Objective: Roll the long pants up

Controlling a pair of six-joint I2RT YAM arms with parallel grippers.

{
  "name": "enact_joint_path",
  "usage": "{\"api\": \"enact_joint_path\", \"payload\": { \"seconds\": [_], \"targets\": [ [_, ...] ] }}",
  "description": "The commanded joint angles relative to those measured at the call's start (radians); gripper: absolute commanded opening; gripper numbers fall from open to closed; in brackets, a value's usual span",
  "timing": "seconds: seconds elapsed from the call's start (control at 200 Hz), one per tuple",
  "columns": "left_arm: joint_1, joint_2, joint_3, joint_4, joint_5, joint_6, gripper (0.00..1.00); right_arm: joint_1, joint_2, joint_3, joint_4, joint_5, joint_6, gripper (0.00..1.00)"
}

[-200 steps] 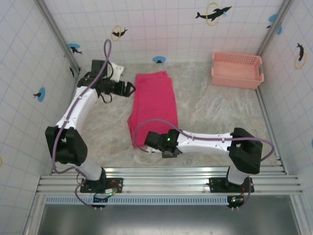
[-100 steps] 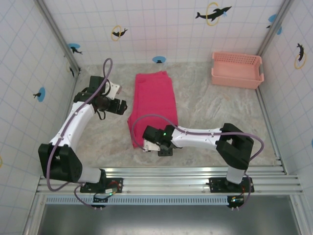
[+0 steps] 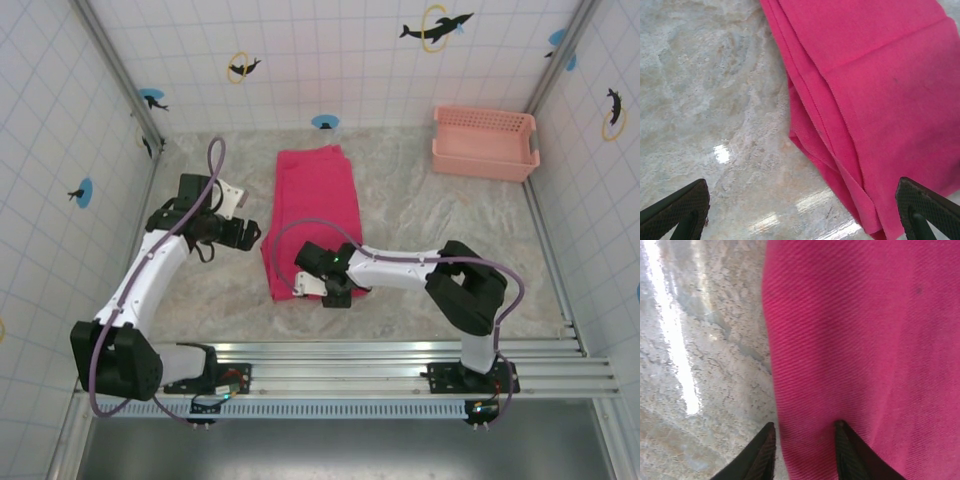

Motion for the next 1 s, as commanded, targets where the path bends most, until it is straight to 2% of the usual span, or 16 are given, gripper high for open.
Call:
{"api": "enact_joint_path", "payload": {
  "seconds": [0.0, 0.16, 0.35, 0.455, 0.635, 0.741, 0.786, 0.871, 0.996],
  "targets": [
    [0.000, -0.051, -0.030, 0.039, 0.047, 0.005, 0.98, -0.002, -0.026, -0.004, 0.050, 0.021, -0.027, 0.45],
    [-0.001, -0.051, -0.033, 0.017, 0.023, 0.017, 0.98, 0.016, -0.068, -0.053, 0.088, 0.063, -0.045, 0.57],
    [0.000, -0.038, -0.029, 0.012, 0.019, 0.011, 0.97, 0.004, 0.015, -0.028, 0.061, 0.063, -0.061, 0.56],
    [0.000, -0.038, -0.029, 0.012, 0.027, 0.014, 0.97, -0.003, 0.054, -0.012, 0.055, 0.032, -0.064, 0.47],
    [-0.002, -0.039, -0.027, 0.013, 0.035, 0.022, 0.98, -0.041, 0.033, 0.020, -0.011, -0.102, -0.076, 0.19],
    [-0.004, -0.034, -0.015, 0.006, 0.044, 0.034, 0.98, -0.083, 0.009, 0.082, -0.127, -0.242, -0.090, 0.14],
    [-0.006, -0.026, -0.009, 0.002, 0.045, 0.034, 0.98, -0.108, 0.020, 0.135, -0.204, -0.307, -0.093, 0.08],
    [-0.009, -0.008, 0.000, -0.002, 0.050, 0.040, 0.97, -0.156, 0.065, 0.243, -0.359, -0.488, -0.112, 0.04],
    [-0.020, 0.014, 0.014, -0.012, 0.054, 0.044, 0.98, -0.180, 0.125, 0.354, -0.494, -0.619, -0.100, 0.01]
  ]
}}
